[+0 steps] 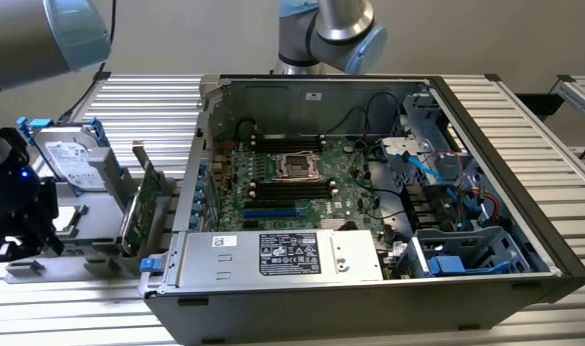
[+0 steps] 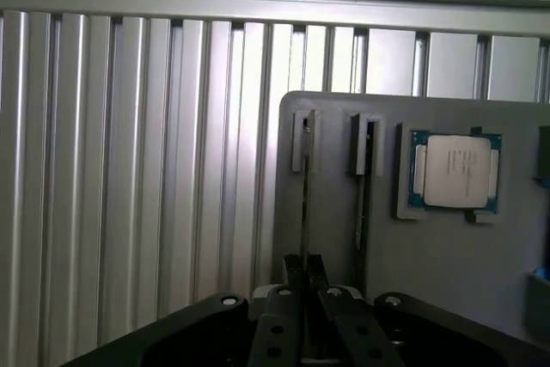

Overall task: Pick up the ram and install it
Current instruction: 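Pick up the ram and move it above insertion slot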

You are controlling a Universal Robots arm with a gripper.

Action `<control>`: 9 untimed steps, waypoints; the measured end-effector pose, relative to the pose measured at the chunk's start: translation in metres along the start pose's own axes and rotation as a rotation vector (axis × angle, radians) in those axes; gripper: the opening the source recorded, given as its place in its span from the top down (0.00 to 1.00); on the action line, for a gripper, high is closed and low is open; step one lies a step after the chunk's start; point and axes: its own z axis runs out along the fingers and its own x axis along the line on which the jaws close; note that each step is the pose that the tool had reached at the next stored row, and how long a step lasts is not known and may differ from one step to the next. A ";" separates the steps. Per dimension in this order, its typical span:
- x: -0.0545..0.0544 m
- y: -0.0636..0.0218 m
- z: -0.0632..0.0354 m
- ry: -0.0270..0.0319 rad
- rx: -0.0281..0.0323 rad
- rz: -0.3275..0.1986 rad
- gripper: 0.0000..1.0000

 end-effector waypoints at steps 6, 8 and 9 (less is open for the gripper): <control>0.001 -0.0029 -0.0272 -0.0002 -0.0015 -0.001 0.86; 0.001 -0.0068 -0.0367 -0.0002 -0.0027 -0.001 0.86; 0.001 -0.0096 -0.0412 -0.0003 -0.0032 -0.001 0.86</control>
